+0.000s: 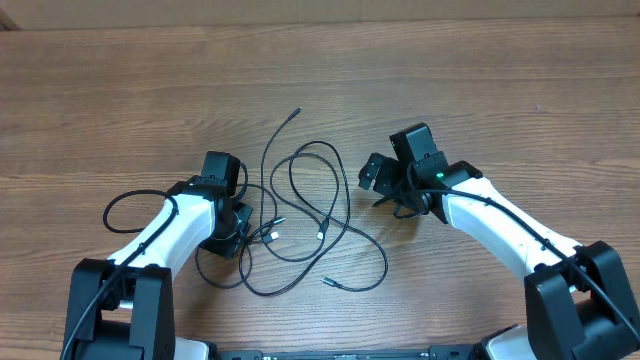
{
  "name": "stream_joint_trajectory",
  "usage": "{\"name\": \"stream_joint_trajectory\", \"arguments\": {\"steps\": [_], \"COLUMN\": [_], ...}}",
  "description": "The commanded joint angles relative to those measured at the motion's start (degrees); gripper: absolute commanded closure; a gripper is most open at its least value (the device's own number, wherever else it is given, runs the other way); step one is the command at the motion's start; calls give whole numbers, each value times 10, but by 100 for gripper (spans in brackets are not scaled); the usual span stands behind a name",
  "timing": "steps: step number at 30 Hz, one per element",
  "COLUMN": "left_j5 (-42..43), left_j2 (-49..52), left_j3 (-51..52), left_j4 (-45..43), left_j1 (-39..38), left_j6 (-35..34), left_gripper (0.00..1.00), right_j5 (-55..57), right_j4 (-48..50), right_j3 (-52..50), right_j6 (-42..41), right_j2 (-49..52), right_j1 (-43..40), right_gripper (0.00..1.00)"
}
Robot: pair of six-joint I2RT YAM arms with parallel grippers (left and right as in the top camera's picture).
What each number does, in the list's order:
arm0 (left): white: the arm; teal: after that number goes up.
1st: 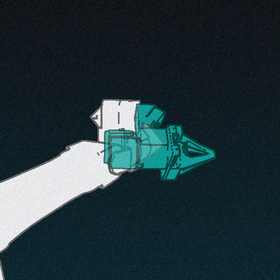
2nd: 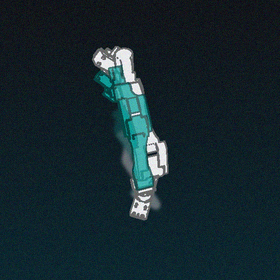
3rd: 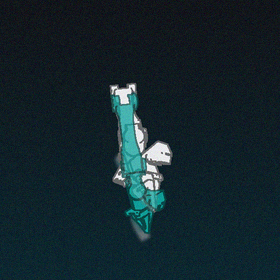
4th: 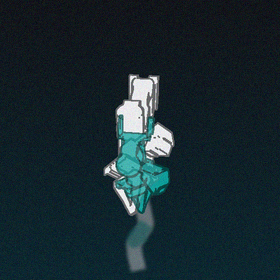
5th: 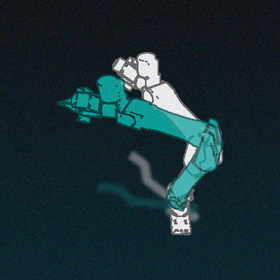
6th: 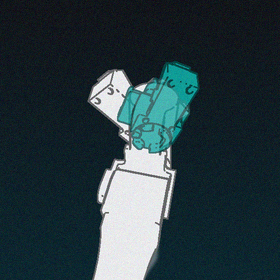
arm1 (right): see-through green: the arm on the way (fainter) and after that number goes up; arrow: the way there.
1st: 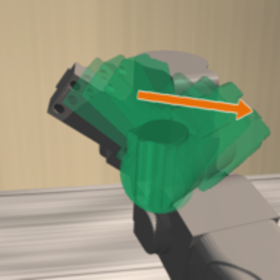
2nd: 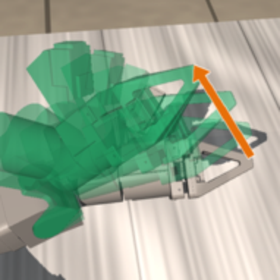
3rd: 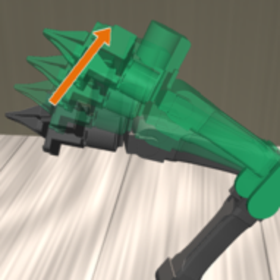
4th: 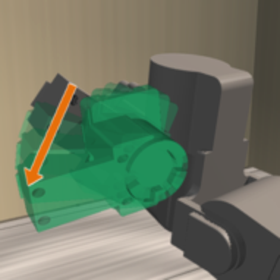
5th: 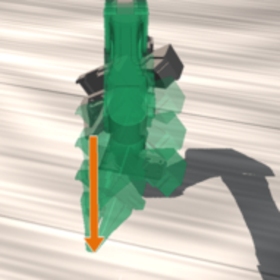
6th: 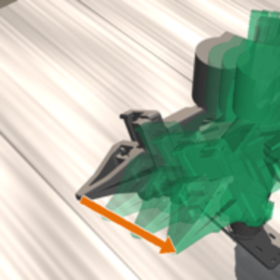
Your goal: Untangle cables
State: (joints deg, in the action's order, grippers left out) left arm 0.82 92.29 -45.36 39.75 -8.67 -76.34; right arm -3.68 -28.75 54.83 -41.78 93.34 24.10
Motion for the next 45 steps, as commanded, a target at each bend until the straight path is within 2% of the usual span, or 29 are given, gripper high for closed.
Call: {"name": "stream_joint_trajectory", "arguments": {"steps": [1,24,30,37,45], "left_j5": [-8,-15,-14,-8,-11], "left_j2": [38,38,38,38,38], "left_j3": [31,31,31,24,24], "left_j4": [-15,-26,-52,-97,-115], "left_j1": [-3,2,39,45,45], "left_j6": [0,2,86,178,181], "left_gripper": [96,96,96,96,96], "right_j5": [0,0,0,0,0], "right_j4": [2,2,2,2,2], "right_j3": [-1,-1,-1,-1,-1], "right_j6": [0,0,0,0,0], "right_j2": [3,3,3,3,3], "right_j1": [-1,-1,0,-1,-1], "right_gripper": [0,0,0,0,0]}}
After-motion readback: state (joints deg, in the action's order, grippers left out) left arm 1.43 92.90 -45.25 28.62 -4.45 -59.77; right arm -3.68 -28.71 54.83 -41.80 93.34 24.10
